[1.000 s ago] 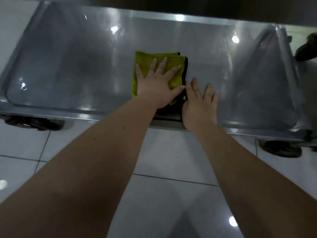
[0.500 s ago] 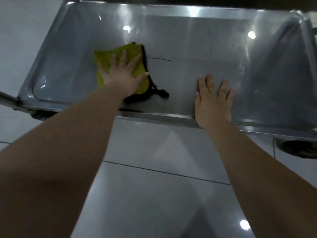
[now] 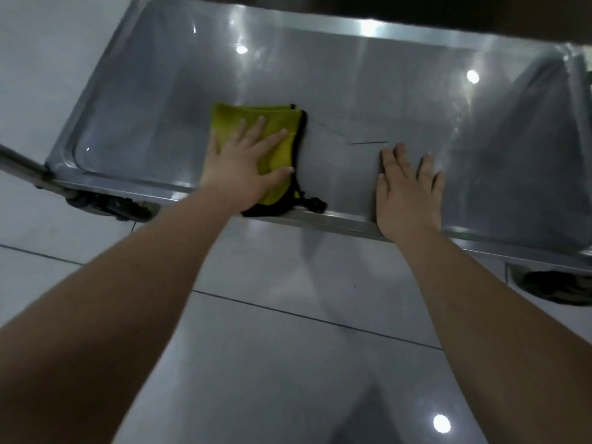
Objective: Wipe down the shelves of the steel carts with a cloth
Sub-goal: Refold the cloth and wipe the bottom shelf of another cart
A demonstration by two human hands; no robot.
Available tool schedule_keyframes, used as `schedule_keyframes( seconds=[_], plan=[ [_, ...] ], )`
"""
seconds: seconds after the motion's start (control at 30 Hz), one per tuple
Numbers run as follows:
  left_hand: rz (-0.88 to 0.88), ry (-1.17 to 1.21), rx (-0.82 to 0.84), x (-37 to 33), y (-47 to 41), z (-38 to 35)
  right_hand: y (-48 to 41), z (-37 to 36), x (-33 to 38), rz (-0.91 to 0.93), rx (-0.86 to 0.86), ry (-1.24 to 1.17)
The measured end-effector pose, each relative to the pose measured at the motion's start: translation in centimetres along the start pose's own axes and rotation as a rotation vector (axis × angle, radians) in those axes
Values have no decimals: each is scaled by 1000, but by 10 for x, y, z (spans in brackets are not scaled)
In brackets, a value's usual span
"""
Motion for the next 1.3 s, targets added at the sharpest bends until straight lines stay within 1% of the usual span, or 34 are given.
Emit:
schedule_keyframes(
  seconds=[0.1, 0.13, 0.2, 0.27, 0.3, 0.4, 0.43, 0.5, 0.57, 0.67, 0.8, 0.87, 0.93, 1.0, 1.1, 1.17, 1.23, 1.3],
  plan=[
    [202, 78, -7, 80, 12, 8, -1, 0, 1, -4, 4, 25],
    [248, 73, -6, 93, 15, 7, 0, 0, 1, -13, 8, 24],
    [272, 25, -6, 97, 15, 5, 0, 0, 1, -74, 30, 10],
    [260, 16, -17, 90, 15, 6, 2, 2, 15, -132, 28, -16],
    [253, 23, -26, 89, 15, 7, 3, 2, 35, -92, 11, -7],
    [242, 43, -31, 92, 17, 7, 7, -9, 131, 235, 6, 23],
    [237, 44, -29, 92, 17, 7, 8, -14, 158, 289, 21, 14],
    [226, 47, -36, 92, 17, 7, 4, -22, 187, 271, 33, -14],
    [224, 67, -46, 95, 18, 7, 0, -28, 190, 221, 31, 1],
    [199, 59, -12, 83, 15, 4, -1, -28, 184, 203, 15, -25],
    [-4, -43, 17, 35, 12, -2, 1, -21, 183, 202, 25, -103],
    [-52, -40, 29, 42, 11, 1, 3, -20, 184, 212, 21, -76],
    [-69, -7, 31, 64, 11, 6, 3, -22, 183, 211, 17, -41],
    [-8, 40, 23, 100, 11, 12, 1, -25, 183, 201, 12, -22],
    [198, 119, -35, 167, 20, 19, -1, -28, 185, 190, 21, 15],
    [328, 174, -45, 198, 29, 21, -3, -28, 186, 178, 18, 19],
    [429, 173, -21, 204, 32, 18, -3, -29, 187, 167, 15, 41],
    [458, 145, -13, 186, 25, 18, -3, -30, 188, 158, 21, 66]
  ],
)
Point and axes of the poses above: each hand's wrist, its own y-axis away from the middle knuckle, its own z-axis out of the back of the hand, x = y × z, the point moved 6 cm from there along -y, towards the middle knuckle, and after that the axes turned 13 degrees about x, right-handed, at the moved point
